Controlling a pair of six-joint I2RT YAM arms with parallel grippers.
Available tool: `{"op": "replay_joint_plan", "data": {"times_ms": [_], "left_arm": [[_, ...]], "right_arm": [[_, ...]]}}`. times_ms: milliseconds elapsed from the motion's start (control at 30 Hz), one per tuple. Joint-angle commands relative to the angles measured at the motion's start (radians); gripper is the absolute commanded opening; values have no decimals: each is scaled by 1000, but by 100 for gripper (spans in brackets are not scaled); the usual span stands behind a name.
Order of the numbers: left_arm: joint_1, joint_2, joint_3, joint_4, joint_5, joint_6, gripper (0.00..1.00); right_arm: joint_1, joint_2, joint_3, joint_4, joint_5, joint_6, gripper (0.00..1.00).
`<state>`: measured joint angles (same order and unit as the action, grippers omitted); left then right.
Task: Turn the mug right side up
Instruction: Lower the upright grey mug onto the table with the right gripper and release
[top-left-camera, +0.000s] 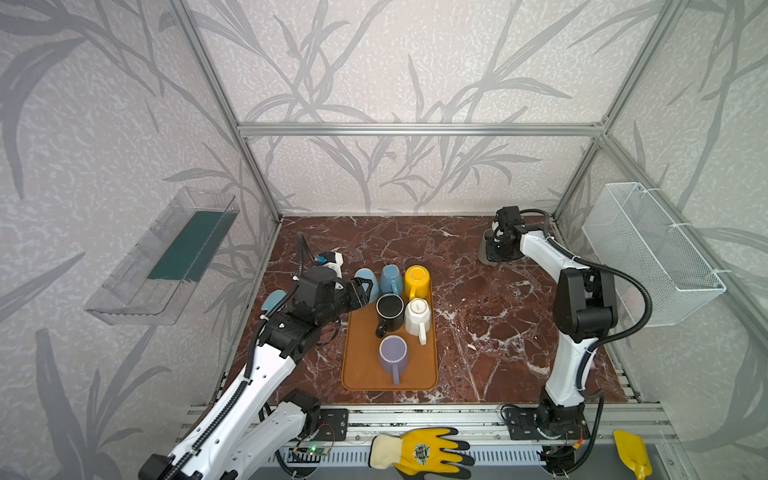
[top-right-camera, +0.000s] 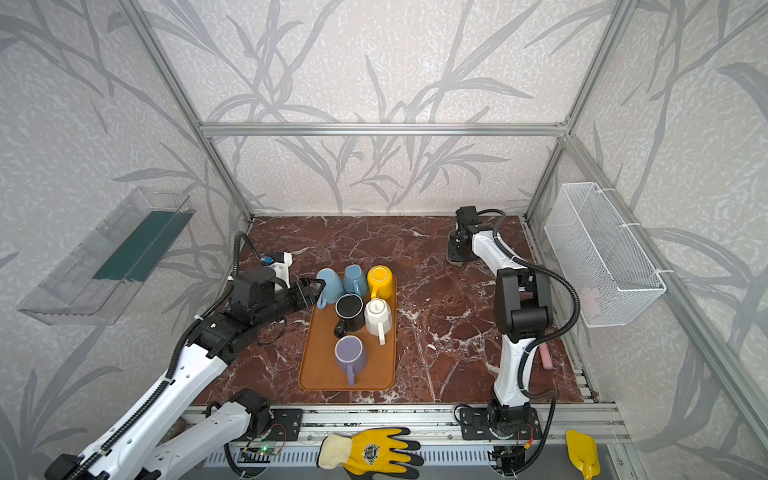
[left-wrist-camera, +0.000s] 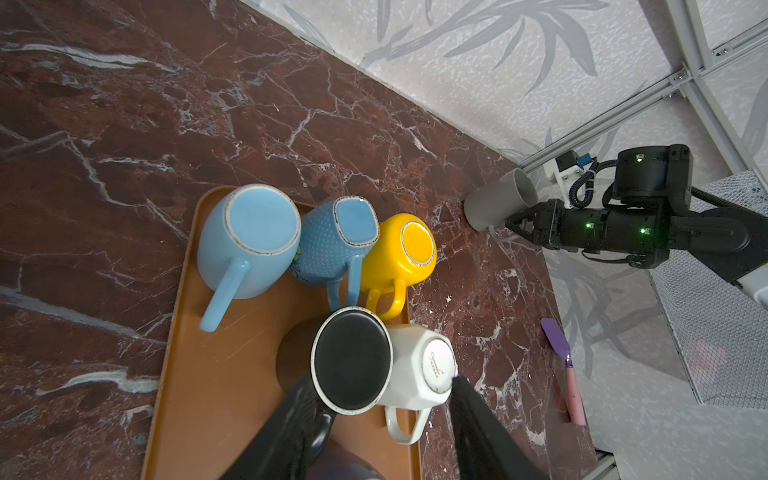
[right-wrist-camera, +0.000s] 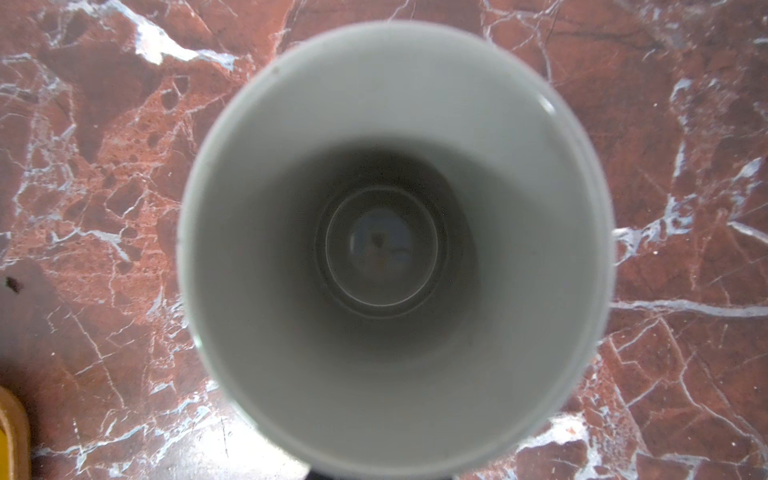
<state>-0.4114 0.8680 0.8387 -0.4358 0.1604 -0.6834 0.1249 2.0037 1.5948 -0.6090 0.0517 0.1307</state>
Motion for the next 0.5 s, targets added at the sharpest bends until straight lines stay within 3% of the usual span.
{"op": "replay_joint_plan", "data": {"times_ms": [0, 467], "left_arm": [[-3, 6, 25, -19, 9, 10, 55], [-3, 21, 27, -56, -9, 24, 55]], "right_arm": [[-5, 1, 63, 16, 13, 13, 2], [-5, 36, 118, -49, 0, 30, 30]]}}
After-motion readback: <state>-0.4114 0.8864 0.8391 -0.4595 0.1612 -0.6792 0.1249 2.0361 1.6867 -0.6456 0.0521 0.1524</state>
